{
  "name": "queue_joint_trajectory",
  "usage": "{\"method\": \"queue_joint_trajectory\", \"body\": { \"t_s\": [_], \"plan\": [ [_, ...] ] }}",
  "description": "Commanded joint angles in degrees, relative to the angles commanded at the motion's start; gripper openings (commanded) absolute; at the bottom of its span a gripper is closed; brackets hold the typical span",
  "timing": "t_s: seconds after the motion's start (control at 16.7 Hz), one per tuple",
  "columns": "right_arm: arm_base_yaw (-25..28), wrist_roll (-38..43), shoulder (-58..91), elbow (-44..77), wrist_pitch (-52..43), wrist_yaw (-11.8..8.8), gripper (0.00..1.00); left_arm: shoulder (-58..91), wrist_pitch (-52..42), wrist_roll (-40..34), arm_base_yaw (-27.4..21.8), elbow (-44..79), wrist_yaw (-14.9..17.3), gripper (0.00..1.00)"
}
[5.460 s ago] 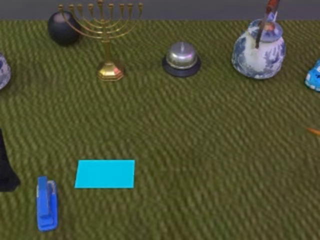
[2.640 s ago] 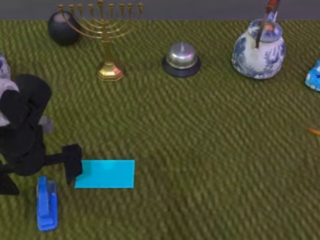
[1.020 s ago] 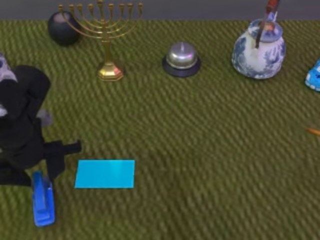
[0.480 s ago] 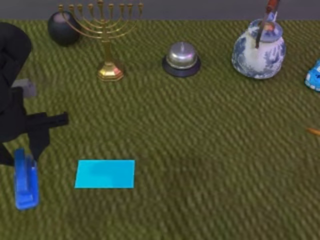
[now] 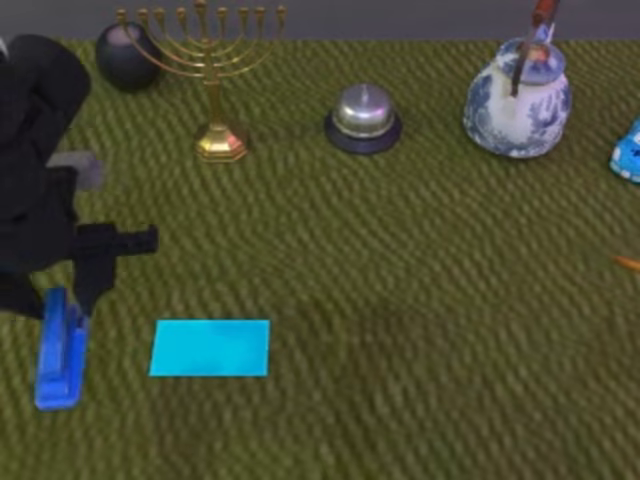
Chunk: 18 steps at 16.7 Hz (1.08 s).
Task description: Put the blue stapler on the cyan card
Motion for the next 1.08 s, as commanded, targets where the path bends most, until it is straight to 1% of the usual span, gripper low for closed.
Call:
{"method": "queue_joint_trajectory", "body": {
  "t_s": [0.12, 0.24, 0.6, 0.72, 0.9, 1.08],
  "plan": [
    [0.0, 0.0, 0.0, 0.0, 0.0, 0.0, 1.0, 2.35, -0.77, 6.58, -2.47, 2.66, -0.06, 0.0],
    [0.0, 0.0, 0.0, 0.0, 0.0, 0.0, 1.0, 4.93, -1.53, 15.08, -5.42, 5.54, -0.11, 0.0],
    [0.0, 0.0, 0.0, 0.0, 0.0, 0.0, 1.0, 12.85, -3.53, 47.79, -15.57, 14.42, -0.18, 0.0],
    [0.0, 0.0, 0.0, 0.0, 0.0, 0.0, 1.0, 14.86, -3.79, 57.4, -18.7, 17.08, -0.22, 0.0],
    [0.0, 0.0, 0.0, 0.0, 0.0, 0.0, 1.0, 16.4, -3.49, 67.22, -22.23, 19.94, -0.35, 0.0],
    [0.0, 0.0, 0.0, 0.0, 0.0, 0.0, 1.0, 16.7, -3.02, 71.58, -23.91, 21.17, -0.46, 0.0]
  ]
}}
